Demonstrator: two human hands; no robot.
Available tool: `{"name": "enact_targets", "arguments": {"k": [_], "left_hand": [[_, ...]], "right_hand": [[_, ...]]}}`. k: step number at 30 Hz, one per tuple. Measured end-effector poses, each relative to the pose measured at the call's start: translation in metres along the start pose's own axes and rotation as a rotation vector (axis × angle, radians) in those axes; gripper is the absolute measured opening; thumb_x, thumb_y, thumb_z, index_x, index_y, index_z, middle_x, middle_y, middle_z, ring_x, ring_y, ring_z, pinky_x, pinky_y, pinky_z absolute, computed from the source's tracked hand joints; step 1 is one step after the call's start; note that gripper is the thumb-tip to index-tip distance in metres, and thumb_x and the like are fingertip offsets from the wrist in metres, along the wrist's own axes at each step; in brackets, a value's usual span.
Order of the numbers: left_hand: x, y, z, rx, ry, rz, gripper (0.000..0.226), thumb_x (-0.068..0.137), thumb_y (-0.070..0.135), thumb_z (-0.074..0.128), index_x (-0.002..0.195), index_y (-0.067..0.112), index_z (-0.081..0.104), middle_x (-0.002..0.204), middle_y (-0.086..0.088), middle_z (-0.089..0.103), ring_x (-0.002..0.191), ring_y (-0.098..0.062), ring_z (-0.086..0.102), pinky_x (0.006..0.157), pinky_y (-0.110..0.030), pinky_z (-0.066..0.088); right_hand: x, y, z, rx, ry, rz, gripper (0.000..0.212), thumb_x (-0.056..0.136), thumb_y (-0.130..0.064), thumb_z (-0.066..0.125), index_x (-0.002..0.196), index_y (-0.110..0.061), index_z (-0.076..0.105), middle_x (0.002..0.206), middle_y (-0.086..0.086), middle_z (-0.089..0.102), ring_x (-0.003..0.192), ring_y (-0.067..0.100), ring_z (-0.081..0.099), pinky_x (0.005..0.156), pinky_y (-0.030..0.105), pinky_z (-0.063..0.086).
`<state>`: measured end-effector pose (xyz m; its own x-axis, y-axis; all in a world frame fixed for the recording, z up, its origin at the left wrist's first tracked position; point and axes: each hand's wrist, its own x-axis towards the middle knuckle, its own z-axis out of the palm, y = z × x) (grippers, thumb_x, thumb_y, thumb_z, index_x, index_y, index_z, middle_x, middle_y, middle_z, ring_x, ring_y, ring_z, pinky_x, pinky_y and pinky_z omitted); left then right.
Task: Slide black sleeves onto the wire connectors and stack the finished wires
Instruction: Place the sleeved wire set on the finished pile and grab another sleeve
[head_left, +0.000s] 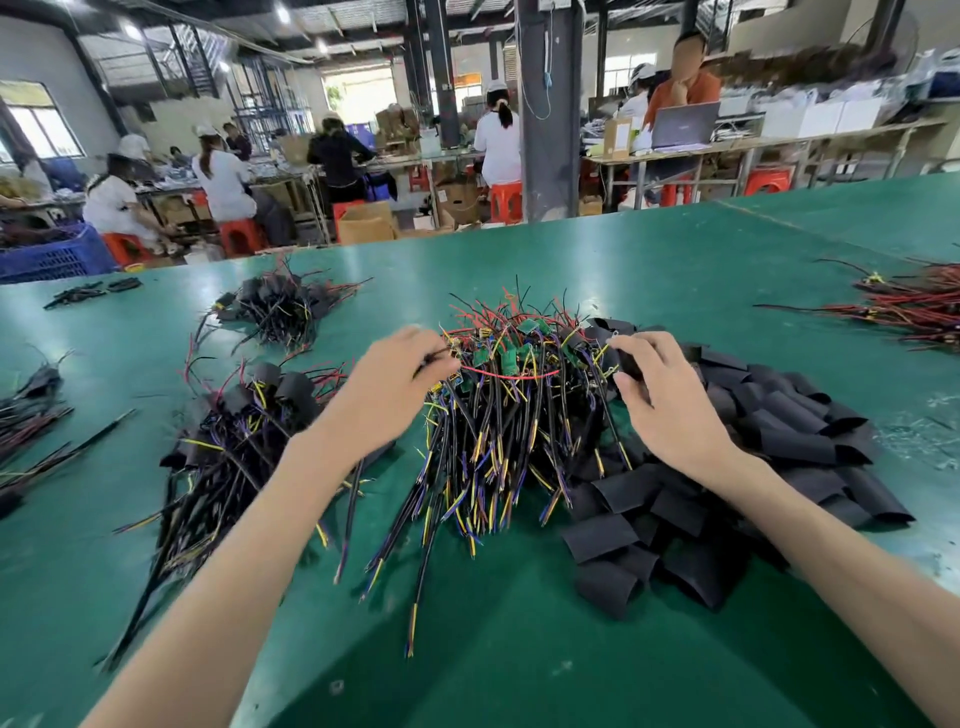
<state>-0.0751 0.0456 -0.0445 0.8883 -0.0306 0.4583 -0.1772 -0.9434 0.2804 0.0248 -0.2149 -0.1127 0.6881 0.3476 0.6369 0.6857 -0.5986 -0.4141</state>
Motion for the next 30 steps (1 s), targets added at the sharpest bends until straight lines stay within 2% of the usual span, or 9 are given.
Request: {"name": "enact_targets", "arguments": {"k": [4, 7, 9, 12, 15, 18, 22, 26, 30], "left_hand": [[-0.013, -0.010, 0.031, 0.197, -0.016, 0.049, 0.022, 0.098, 0.021, 0.049, 0.085, 0.007, 0.059, 0.085, -0.006, 0.052, 0.086, -0.032, 0.055, 0.077, -0.044, 0.041], [-0.022, -0.014, 0.042, 0.416, 0.062, 0.088, 0.023, 0.096, 0.026, 0.046, 0.082, 0.016, 0.061, 0.091, 0.001, 0.061, 0.093, -0.026, 0.056, 0.084, -0.038, 0.028], [-0.025, -0.013, 0.044, 0.405, 0.046, 0.124, 0.015, 0.089, 0.012, 0.046, 0.082, 0.018, 0.058, 0.087, 0.004, 0.059, 0.091, -0.024, 0.056, 0.086, -0.036, 0.027], [-0.029, -0.010, 0.044, 0.347, 0.032, 0.138, 0.035, 0.064, -0.012, 0.054, 0.085, 0.016, 0.055, 0.081, 0.006, 0.058, 0.083, -0.024, 0.056, 0.087, -0.035, 0.027], [-0.036, -0.006, 0.046, 0.434, 0.056, 0.181, 0.026, 0.082, -0.002, 0.047, 0.097, 0.010, 0.063, 0.085, -0.003, 0.061, 0.085, -0.029, 0.057, 0.085, -0.036, 0.028], [-0.038, -0.003, 0.042, 0.536, 0.031, 0.203, 0.040, 0.096, 0.027, 0.030, 0.102, 0.012, 0.067, 0.085, -0.004, 0.062, 0.086, -0.030, 0.058, 0.087, -0.037, 0.031], [-0.037, -0.004, 0.041, 0.489, 0.074, 0.218, 0.025, 0.087, 0.005, 0.051, 0.105, 0.007, 0.069, 0.080, -0.005, 0.062, 0.082, -0.030, 0.061, 0.092, -0.039, 0.036], [-0.039, 0.000, 0.044, 0.434, 0.075, 0.182, 0.084, 0.050, -0.023, 0.063, 0.132, -0.006, 0.049, 0.087, -0.014, 0.058, 0.075, -0.033, 0.056, 0.080, -0.037, 0.045], [-0.041, 0.005, 0.054, 0.210, 0.044, 0.098, 0.066, 0.085, -0.011, 0.050, 0.145, 0.013, 0.035, 0.118, -0.016, 0.054, 0.100, -0.023, 0.044, 0.090, -0.028, 0.031]], "right_hand": [[0.000, 0.003, 0.001, 0.020, 0.008, 0.018, 0.033, 0.091, -0.004, 0.054, 0.123, -0.011, 0.054, 0.121, 0.008, 0.048, 0.098, 0.024, 0.054, 0.087, 0.035, 0.045], [-0.002, 0.003, 0.001, 0.019, 0.000, 0.004, 0.034, 0.090, -0.002, 0.055, 0.123, -0.009, 0.054, 0.120, 0.009, 0.048, 0.098, 0.023, 0.053, 0.086, 0.032, 0.044], [-0.002, 0.003, 0.001, 0.015, -0.012, -0.003, 0.034, 0.090, -0.002, 0.055, 0.123, -0.009, 0.054, 0.120, 0.009, 0.048, 0.092, 0.020, 0.052, 0.084, 0.027, 0.041], [-0.003, 0.001, 0.002, 0.020, -0.029, -0.016, 0.034, 0.091, -0.003, 0.055, 0.124, -0.008, 0.053, 0.120, 0.009, 0.048, 0.090, 0.015, 0.048, 0.084, 0.019, 0.034], [-0.005, 0.000, 0.001, 0.023, -0.023, -0.032, 0.034, 0.090, -0.002, 0.055, 0.124, -0.006, 0.053, 0.121, 0.011, 0.049, 0.103, 0.021, 0.050, 0.086, 0.013, 0.028], [-0.005, -0.002, 0.000, 0.038, -0.018, -0.058, 0.035, 0.090, -0.001, 0.056, 0.124, -0.005, 0.053, 0.119, 0.013, 0.050, 0.102, 0.024, 0.051, 0.084, 0.011, 0.026], [-0.006, -0.004, 0.002, 0.109, -0.045, -0.039, 0.047, 0.090, -0.006, 0.058, 0.134, -0.013, 0.044, 0.118, 0.007, 0.049, 0.096, 0.012, 0.047, 0.083, 0.015, 0.029], [-0.008, -0.007, 0.006, 0.177, -0.072, -0.001, 0.060, 0.087, -0.007, 0.062, 0.139, -0.020, 0.036, 0.117, -0.001, 0.048, 0.091, 0.001, 0.044, 0.085, 0.014, 0.033], [-0.009, -0.012, 0.005, 0.126, -0.099, -0.050, 0.047, 0.086, -0.008, 0.063, 0.131, -0.012, 0.048, 0.118, 0.004, 0.052, 0.096, 0.019, 0.055, 0.093, 0.034, 0.043]]}}
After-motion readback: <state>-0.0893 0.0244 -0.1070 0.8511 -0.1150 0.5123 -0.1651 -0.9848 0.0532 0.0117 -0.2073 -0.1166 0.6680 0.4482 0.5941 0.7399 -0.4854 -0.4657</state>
